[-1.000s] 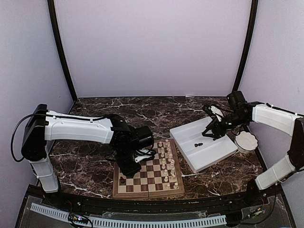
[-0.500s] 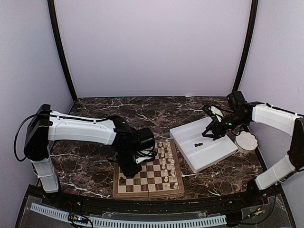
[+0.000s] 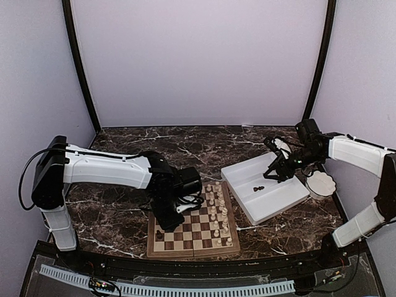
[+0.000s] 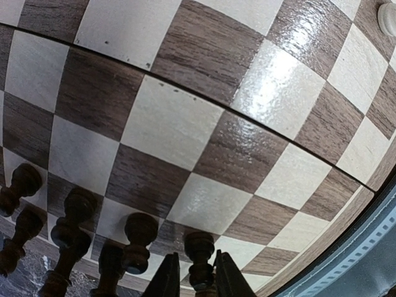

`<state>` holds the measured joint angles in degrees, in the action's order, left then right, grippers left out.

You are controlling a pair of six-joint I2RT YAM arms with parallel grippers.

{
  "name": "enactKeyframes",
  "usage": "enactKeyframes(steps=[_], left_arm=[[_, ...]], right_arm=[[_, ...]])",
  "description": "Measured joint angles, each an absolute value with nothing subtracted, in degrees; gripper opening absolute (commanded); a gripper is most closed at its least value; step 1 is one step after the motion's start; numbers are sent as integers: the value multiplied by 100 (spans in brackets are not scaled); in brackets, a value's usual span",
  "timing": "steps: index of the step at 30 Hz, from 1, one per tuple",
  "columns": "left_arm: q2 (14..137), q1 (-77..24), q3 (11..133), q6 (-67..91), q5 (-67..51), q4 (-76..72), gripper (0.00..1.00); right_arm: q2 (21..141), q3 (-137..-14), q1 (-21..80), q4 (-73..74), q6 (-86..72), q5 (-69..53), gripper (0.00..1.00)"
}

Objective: Set up the chess pieces on the board
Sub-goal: Place the pawn on c7, then pick up the bishop from the storage box.

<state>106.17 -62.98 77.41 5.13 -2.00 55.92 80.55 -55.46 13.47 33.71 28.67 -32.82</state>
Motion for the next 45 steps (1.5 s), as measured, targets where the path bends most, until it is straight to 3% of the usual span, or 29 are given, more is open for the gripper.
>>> enactKeyframes(steps=[10,18,27,36,38,40,41,42,45], left_arm=[[10610,-6298,7856,515,-207,5951,33],[10007,-6285,9008,508,-360,6180,36],[9491,-5931,9087,998,-427,3983,38],[9489,-5717,8388,1581,-628,2112,39],[9489,-5710,8340,1588,-666,2023,39],[9489,-5690,8298,1590,-698,1940,39],[9489,-5677,8267,1594,-716,1896,39],[9489,-5673,8237,1608,-744,1852,39],[9489,-5649,8145,1638,-803,1763,39]], right_arm=[[8009,-5561,1347,3518,3022,-3341,58],[8235,-5979,1372,4049,3793,-3208,44],[9441,-6547,1955,4416,4440,-2346,37],[10243,-7032,2163,4637,4517,-1594,38],[10361,-7129,2163,4672,4517,-1452,41],[10514,-7227,2165,4696,4515,-1341,52],[10595,-7269,2165,4703,4515,-1291,80],[10656,-7295,2167,4716,4480,-1247,96],[10820,-7363,2187,4759,4493,-1109,99]])
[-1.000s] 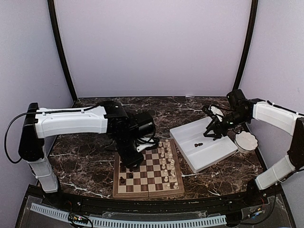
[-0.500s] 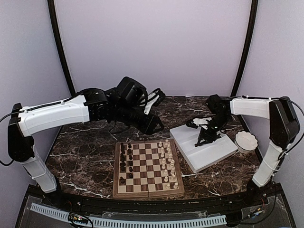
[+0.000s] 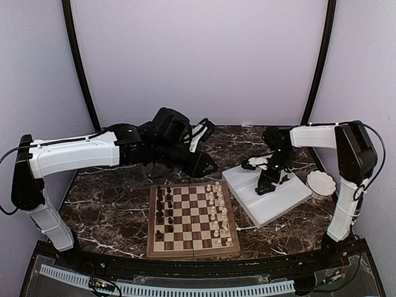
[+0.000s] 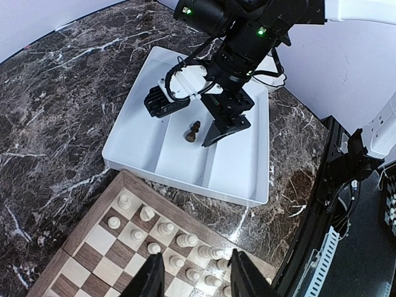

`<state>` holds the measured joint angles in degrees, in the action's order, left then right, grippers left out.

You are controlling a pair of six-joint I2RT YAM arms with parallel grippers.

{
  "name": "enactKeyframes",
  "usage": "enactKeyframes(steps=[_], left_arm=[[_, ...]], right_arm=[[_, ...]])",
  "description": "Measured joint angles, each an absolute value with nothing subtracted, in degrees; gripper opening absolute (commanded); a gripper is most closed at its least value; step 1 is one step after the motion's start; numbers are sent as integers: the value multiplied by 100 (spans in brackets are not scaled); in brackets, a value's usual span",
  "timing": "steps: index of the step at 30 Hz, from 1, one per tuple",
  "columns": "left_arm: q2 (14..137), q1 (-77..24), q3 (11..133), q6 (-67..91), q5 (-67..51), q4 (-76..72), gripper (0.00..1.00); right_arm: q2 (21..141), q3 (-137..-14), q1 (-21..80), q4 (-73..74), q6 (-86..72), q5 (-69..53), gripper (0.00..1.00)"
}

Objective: Set up the chess pieces on the board
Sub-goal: Pick up the bishop from the storage box.

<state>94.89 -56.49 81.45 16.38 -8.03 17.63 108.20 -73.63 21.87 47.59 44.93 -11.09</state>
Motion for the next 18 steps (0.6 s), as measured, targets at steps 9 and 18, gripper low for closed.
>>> enactKeyframes(steps=[9,18], left_arm=[[9489,-5509,8042,1702,-812,1603,39],[9489,-5459,7937,1745,-810,1496,40]], right_arm=[[10877,-7343,2237,4709,4565,-703,99],[11050,-7463,2239,4814,4646,-572,83]])
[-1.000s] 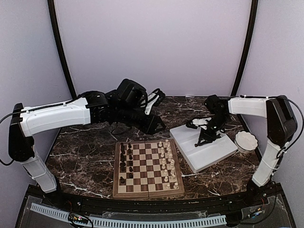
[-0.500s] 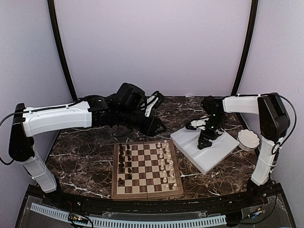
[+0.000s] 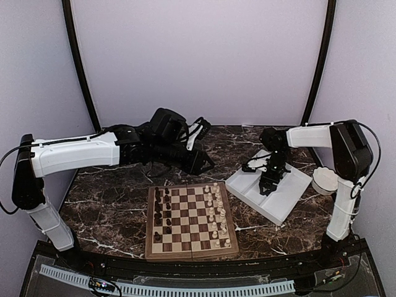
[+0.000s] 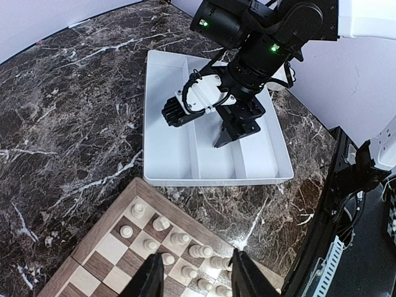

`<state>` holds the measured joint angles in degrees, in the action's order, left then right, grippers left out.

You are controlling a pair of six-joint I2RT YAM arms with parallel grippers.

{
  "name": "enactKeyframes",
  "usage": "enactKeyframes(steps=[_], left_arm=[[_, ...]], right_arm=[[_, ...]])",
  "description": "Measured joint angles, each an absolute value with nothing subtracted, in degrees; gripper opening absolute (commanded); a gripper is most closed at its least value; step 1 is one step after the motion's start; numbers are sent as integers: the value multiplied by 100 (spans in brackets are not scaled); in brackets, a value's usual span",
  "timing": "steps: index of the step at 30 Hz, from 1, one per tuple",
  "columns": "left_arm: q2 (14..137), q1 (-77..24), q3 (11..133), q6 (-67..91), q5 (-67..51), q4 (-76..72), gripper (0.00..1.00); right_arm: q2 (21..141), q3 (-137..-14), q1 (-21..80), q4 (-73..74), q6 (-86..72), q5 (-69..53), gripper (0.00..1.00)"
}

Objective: Set up the chess pieces on the board
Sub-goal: Pick up the bishop from the storage box.

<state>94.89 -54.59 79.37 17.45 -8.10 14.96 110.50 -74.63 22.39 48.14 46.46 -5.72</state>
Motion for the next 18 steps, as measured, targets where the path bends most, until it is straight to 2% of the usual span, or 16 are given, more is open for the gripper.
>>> enactKeyframes(steps=[3,4,6,11,16,17,18], left_arm=[[9489,-5459,7933,1763,-812,1494,40],[9489,-5459,7933,1765,-812,1487,40],[9489,-5459,7933,1763,-810,1487,40],[9489,-5457,7933,1717,-762,1490,44],[9456,-5408,7933,1564,-561,1509,48],[9443,-5398,7933,1551,-523,1509,48],[9421,-5382,7933,1533,-491,1509,49]], right_arm=[[11142,-7623,2231,4897,4606,-578,83],[11177,-7699,2228,4967,4580,-609,95],[11218,-7850,2228,5179,4493,-755,99],[11144,-8621,2248,5795,4375,-1092,98],[10383,-8969,2145,5398,3929,-1031,99],[10132,-8930,2049,5098,3660,-1028,97],[9894,-8892,1892,4788,3426,-1100,87]])
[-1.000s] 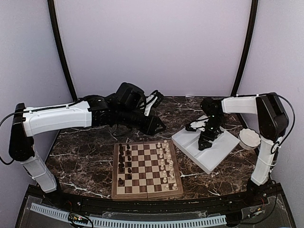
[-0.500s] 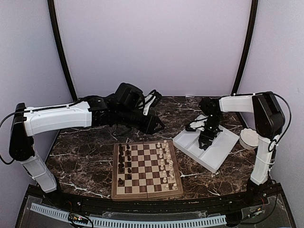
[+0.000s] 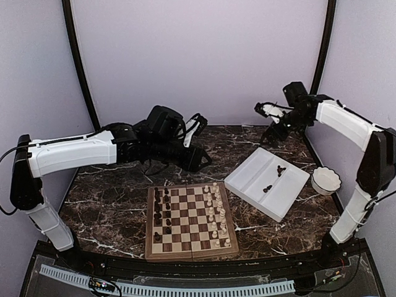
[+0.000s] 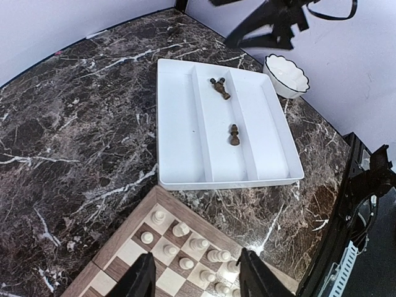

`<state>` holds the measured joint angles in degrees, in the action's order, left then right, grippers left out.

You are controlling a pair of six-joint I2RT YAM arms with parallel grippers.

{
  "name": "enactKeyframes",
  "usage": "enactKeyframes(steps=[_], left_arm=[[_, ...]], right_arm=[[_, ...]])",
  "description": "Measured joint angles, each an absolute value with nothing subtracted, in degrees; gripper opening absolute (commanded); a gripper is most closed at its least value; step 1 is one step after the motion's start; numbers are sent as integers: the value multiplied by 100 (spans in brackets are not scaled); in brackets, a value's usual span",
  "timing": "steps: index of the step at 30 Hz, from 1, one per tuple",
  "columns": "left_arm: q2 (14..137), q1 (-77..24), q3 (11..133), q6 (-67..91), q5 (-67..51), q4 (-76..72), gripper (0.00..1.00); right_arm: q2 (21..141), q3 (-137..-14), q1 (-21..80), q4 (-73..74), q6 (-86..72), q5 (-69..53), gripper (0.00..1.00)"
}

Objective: Set up the chess pieces on the board
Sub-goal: Pick up the bishop from the storage box.

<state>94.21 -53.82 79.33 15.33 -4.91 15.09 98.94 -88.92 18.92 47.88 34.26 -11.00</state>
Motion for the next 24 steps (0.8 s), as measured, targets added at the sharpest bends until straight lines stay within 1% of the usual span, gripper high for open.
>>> enactKeyframes(steps=[1,2,3,4,5,8,11,13,15,18,24], left_arm=[[9395,-5365,7931,1525,-469,1509,49],[9365,-5347,7931,1520,-443,1509,49],[9334,-5343,7931,1520,-423,1509,49],[9301,-5336,7929,1522,-403,1509,49],[9266,-5321,7913,1525,-399,1505,49],[9137,-5301,7782,1551,-392,1481,48],[9059,-5301,7642,1577,-390,1483,49],[9028,-5301,7568,1594,-388,1485,49],[9002,-5301,7511,1621,-386,1485,48],[8986,-5301,7467,1653,-388,1485,49],[8986,-5301,7450,1678,-403,1483,49]], right_arm=[[9697,-8877,1684,4541,3267,-1232,69],[9559,-8890,1446,4366,3199,-1426,55],[9520,-8954,1253,4316,3227,-1575,46],[9581,-9080,1070,4390,3336,-1678,40],[9699,-9209,991,4495,3487,-1706,37],[10250,-9275,1074,4746,4163,-1651,37],[10501,-8608,1356,4875,4807,-1343,37],[10512,-8003,1614,5002,5214,-1041,38],[10523,-7677,1844,5192,5537,-794,39],[10567,-7669,2032,5319,5806,-617,40],[10975,-8084,2078,5555,6149,-274,40]])
